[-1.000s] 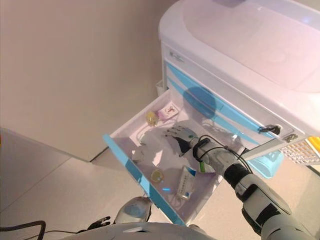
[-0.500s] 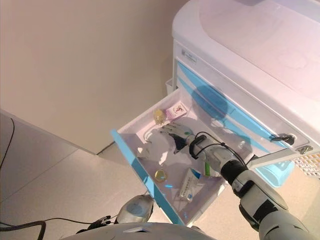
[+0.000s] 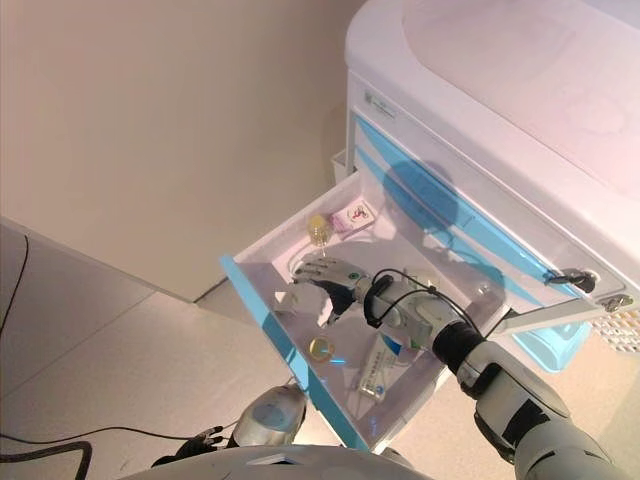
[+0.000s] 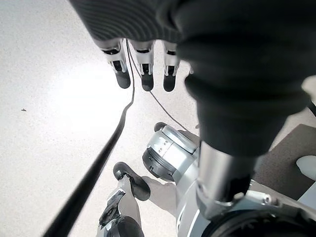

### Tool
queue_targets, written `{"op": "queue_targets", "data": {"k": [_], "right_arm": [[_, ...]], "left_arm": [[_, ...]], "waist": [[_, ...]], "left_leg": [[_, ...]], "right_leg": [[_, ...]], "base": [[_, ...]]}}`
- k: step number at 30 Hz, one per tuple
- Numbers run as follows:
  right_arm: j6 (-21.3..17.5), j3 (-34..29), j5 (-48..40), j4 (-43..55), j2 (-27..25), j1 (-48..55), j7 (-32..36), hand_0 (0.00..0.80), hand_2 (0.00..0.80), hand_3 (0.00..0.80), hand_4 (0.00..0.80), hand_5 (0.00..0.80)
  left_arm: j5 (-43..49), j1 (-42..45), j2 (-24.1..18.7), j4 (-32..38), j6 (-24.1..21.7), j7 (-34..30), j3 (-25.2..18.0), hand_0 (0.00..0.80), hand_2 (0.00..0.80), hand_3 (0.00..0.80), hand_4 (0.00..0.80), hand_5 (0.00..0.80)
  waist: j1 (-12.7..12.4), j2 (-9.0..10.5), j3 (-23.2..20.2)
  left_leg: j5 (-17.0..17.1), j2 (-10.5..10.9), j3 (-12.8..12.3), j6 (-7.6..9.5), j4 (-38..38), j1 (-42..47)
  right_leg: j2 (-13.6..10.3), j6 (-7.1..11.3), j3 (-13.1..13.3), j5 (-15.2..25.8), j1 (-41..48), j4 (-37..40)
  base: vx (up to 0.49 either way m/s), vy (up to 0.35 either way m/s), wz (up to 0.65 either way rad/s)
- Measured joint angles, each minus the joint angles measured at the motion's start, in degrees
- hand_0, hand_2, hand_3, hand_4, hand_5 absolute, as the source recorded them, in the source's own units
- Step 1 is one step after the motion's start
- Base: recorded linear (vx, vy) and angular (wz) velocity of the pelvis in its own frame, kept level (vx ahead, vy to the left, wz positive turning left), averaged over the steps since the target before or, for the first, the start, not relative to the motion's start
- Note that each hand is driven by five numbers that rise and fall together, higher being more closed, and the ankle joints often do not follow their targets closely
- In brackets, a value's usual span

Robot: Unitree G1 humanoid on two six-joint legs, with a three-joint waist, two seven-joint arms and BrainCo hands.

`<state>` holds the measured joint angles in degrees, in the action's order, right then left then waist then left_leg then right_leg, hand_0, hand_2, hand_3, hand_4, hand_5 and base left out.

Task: Open the drawer and pick up the medicine

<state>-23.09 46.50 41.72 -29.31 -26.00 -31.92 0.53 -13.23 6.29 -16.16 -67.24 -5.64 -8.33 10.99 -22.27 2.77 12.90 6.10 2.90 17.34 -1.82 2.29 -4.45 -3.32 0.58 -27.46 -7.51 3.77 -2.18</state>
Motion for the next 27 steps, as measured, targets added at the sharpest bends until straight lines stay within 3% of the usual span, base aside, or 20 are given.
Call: {"op": "queue_targets", "data": {"k": [14, 27], "right_arm": [[-0.1, 1.8, -0.3, 0.3, -1.4, 0.0, 8.7, 0.000, 0.000, 0.000, 0.000, 0.000], [-1.9, 4.0, 0.2, -2.1, -2.1, 0.5, 9.7, 0.000, 0.000, 0.000, 0.000, 0.000]], "left_arm": [[2.2, -0.3, -0.3, 0.0, -0.8, 0.0, -0.1, 0.000, 0.000, 0.000, 0.000, 0.000], [3.5, -0.4, -0.8, 0.0, -1.3, -0.1, -0.1, 0.000, 0.000, 0.000, 0.000, 0.000]], "waist": [[0.0, 0.85, 0.4], [0.1, 1.81, 0.5]], "left_leg": [[0.0, 0.0, -0.2, 0.00, 0.0, 0.1], [0.0, -0.1, -0.5, 0.00, 0.0, 0.2]], "right_leg": [[-0.1, 0.00, 0.2, 0.0, 0.0, 0.1], [-0.1, 0.00, 0.5, 0.0, -0.1, 0.0]], "base": [[0.000, 0.000, 0.00], [0.000, 0.000, 0.00]]}}
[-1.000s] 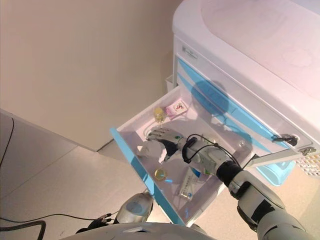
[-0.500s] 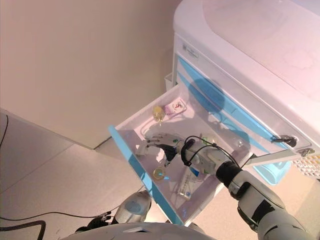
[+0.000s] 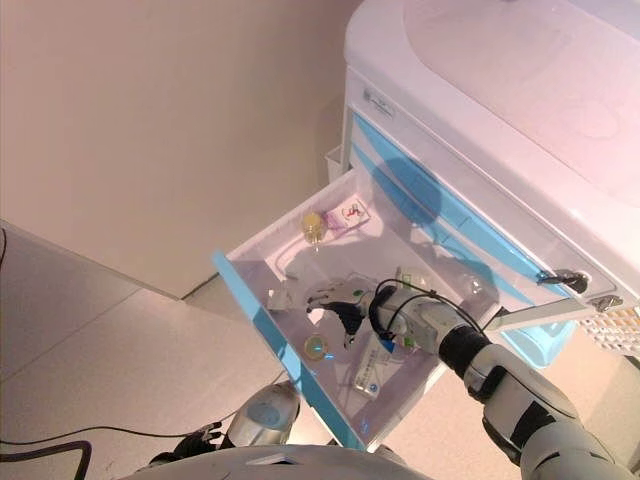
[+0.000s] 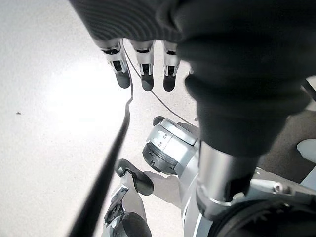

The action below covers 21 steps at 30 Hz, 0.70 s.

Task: Open the drawer and pick up the medicine

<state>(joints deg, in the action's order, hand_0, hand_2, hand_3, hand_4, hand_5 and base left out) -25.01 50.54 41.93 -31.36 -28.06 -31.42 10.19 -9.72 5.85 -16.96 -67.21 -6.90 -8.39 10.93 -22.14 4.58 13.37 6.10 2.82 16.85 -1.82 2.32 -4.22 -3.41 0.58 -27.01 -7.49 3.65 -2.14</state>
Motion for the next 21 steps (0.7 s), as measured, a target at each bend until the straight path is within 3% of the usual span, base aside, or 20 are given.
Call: {"op": "queue_targets", "data": {"k": [21], "right_arm": [[-1.1, 1.1, 1.6, 0.0, 0.6, 1.8, 0.0, 0.000, 0.000, 0.000, 0.000, 0.000]], "left_arm": [[0.4, -0.2, -0.1, 0.0, -0.9, -0.2, 0.0, 0.000, 0.000, 0.000, 0.000, 0.000]], "waist": [[-0.2, -0.48, 0.3]], "left_leg": [[0.0, 0.1, 0.0, -0.05, 0.0, -0.5]], "right_leg": [[0.0, 0.00, 0.1, 0.0, -0.6, 0.1]], "base": [[0.000, 0.000, 0.00]]}}
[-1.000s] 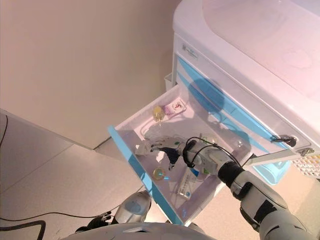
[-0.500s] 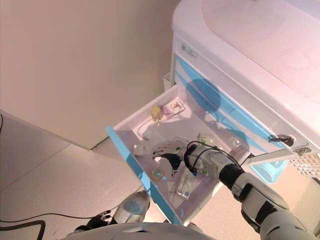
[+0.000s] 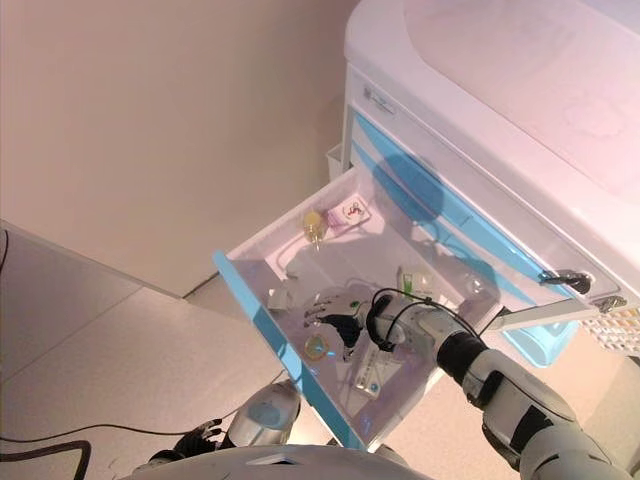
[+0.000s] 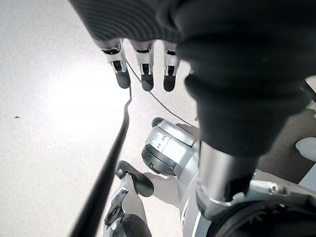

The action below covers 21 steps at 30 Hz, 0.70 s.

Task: Open the drawer and pick up the medicine

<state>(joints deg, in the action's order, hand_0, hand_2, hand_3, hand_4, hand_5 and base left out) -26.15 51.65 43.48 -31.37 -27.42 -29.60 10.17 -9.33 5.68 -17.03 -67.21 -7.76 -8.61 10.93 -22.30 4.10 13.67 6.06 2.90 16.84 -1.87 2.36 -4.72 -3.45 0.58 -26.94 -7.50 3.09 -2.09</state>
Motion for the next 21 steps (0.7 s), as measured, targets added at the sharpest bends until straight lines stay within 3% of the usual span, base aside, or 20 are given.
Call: {"op": "queue_targets", "data": {"k": [21], "right_arm": [[1.0, 0.4, 0.0, -0.3, 1.4, -0.1, 0.1, 0.000, 0.000, 0.000, 0.000, 0.000]], "left_arm": [[0.5, 0.0, 0.4, 2.4, 0.4, -0.3, 0.0, 0.000, 0.000, 0.000, 0.000, 0.000]], "waist": [[-1.6, -1.82, 1.0]], "left_leg": [[0.0, 0.1, 0.1, -0.05, 0.0, 0.0]], "right_leg": [[-0.1, 0.00, 0.0, 0.0, -0.1, 0.0]], "base": [[0.001, 0.007, 0.00]]}}
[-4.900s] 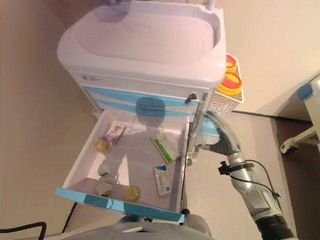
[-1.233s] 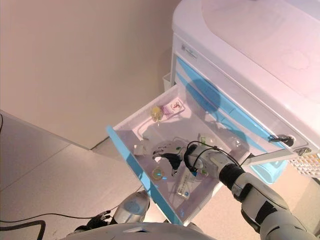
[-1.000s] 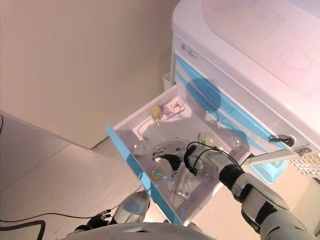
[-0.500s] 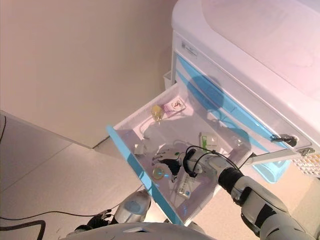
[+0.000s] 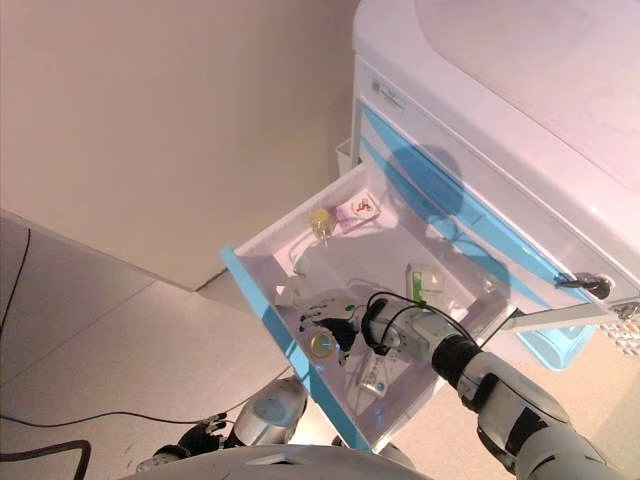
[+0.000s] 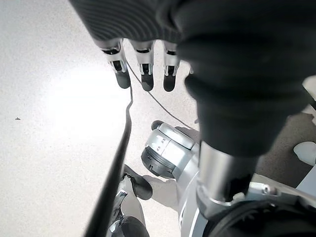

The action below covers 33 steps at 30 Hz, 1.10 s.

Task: Open the drawer and pick up the medicine

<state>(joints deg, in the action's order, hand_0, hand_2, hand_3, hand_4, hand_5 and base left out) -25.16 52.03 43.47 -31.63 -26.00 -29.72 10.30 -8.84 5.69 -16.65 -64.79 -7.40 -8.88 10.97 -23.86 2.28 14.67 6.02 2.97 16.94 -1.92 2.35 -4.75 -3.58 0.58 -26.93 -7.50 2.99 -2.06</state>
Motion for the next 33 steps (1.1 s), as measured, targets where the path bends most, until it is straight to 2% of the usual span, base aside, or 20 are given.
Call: {"op": "queue_targets", "data": {"k": [16, 18, 20, 22, 23, 26, 33], "right_arm": [[0.0, 0.0, 0.5, -1.4, 0.0, 0.0, 0.0, 0.000, 0.000, 0.000, 0.000, 0.000], [0.0, 0.0, 0.5, -1.5, 0.0, 0.0, 0.0, 0.107, 0.107, 0.107, 0.107, 0.107], [0.0, 0.0, 0.5, -1.5, 0.0, 0.0, -0.1, 0.414, 0.414, 0.414, 0.414, 0.414], [0.0, 0.0, 0.5, -1.6, 0.1, 0.0, -0.3, 0.555, 0.555, 0.555, 0.555, 0.555], [-0.1, 0.0, 0.6, -1.7, 0.1, 0.0, -0.4, 0.693, 0.693, 0.693, 0.693, 0.693], [-0.1, 0.0, 0.6, -1.7, 0.1, 0.0, -1.0, 0.800, 0.800, 0.800, 0.800, 0.800], [-0.1, 0.0, 0.7, -1.8, 0.1, 0.0, -1.2, 0.800, 0.800, 0.800, 0.800, 0.800]], "left_arm": [[0.0, 0.0, 0.0, 0.1, 0.0, -0.5, 0.0, 0.000, 0.000, 0.000, 0.000, 0.000], [0.0, 0.0, 0.0, 0.1, 0.0, -0.5, 0.0, 0.000, 0.000, 0.000, 0.000, 0.000], [0.0, 0.0, 0.0, 0.1, 0.0, -0.5, 0.0, 0.000, 0.000, 0.000, 0.000, 0.000], [0.0, 0.0, 0.0, 0.1, 0.0, -0.5, 0.0, 0.000, 0.000, 0.000, 0.000, 0.000], [0.0, 0.0, 0.0, 0.1, 0.0, -0.5, 0.0, 0.000, 0.000, 0.000, 0.000, 0.000], [0.0, 0.0, 0.0, 0.0, 0.0, -0.8, 0.0, 0.000, 0.000, 0.000, 0.000, 0.000], [0.0, 0.0, 0.0, 0.0, -0.1, -1.5, 0.0, 0.000, 0.000, 0.000, 0.000, 0.000]], "waist": [[-0.1, -0.56, -0.3], [0.0, -0.93, -0.5], [0.0, -1.24, -0.7], [0.0, -1.35, -0.8], [0.0, -1.35, -0.8], [0.0, -1.35, -0.8], [0.0, -1.34, -0.8]], "left_leg": [[0.0, 0.0, 0.0, 0.00, 0.0, 0.0], [0.0, 0.0, 0.0, 0.00, 0.0, 0.0], [0.0, 0.0, 0.0, 0.00, -0.1, 0.1], [0.0, 0.0, 0.0, 0.00, -0.1, 0.1], [0.0, 0.0, 0.0, 0.00, -0.1, 0.1], [0.0, 0.0, 0.1, 0.00, -0.1, 0.1], [0.0, 0.0, 0.2, 0.00, -0.1, 0.1]], "right_leg": [[0.0, 0.00, -0.1, 0.0, 0.1, 0.0], [0.0, 0.00, -0.1, 0.0, 0.1, 0.0], [0.0, 0.00, -0.1, 0.0, 0.1, 0.0], [0.0, 0.00, -0.1, 0.0, 0.1, 0.0], [0.0, 0.00, -0.1, 0.0, 0.2, 0.0], [0.0, 0.00, -0.1, 0.0, 0.2, 0.0], [0.0, 0.00, -0.2, 0.0, 0.2, 0.0]], "base": [[0.000, 0.000, 0.00], [0.000, 0.000, 0.00], [0.000, 0.000, 0.00], [0.000, 0.000, 0.00], [0.000, 0.000, 0.00], [0.000, 0.000, 0.00], [0.000, 0.000, 0.00]]}}
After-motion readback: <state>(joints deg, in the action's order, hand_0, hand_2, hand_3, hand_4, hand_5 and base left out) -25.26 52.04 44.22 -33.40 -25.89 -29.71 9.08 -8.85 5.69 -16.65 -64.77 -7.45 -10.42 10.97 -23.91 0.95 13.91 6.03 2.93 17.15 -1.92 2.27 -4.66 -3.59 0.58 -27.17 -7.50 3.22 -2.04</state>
